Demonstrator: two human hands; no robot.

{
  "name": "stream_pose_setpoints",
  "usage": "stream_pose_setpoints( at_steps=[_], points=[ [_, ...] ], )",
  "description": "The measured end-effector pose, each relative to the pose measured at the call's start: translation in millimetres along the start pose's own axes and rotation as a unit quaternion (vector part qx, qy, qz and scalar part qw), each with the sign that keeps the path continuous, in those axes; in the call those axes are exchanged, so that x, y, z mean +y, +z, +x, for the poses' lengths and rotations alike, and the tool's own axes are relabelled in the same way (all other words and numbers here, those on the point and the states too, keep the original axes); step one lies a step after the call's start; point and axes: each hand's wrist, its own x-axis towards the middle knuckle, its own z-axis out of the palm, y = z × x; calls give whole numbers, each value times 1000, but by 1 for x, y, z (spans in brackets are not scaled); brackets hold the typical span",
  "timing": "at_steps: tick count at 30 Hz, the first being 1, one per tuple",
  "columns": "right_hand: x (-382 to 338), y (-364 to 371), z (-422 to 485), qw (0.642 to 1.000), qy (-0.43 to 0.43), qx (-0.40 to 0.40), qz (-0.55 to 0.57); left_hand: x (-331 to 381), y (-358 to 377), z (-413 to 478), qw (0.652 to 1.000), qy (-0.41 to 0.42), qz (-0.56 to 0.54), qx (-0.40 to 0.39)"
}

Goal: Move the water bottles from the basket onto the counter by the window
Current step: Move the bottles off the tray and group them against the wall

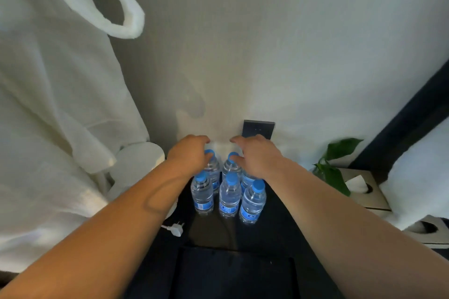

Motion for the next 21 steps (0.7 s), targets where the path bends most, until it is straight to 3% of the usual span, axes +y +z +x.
stream_pose_setpoints(
  at_steps=[4,6,11,21],
  points=[
    [-5,2,17,994,-19,-103,-21,3,1,14,997,9,1,-77],
    [-7,7,22,994,-24,-103,-13,5,3,18,994,23,22,-107],
    [-7,13,32,997,0,-69,35,3,4,29,996,22,0,-86],
    [-11,7,56,995,3,-98,-30,10,1,45,995,26,-16,-97]
  ],
)
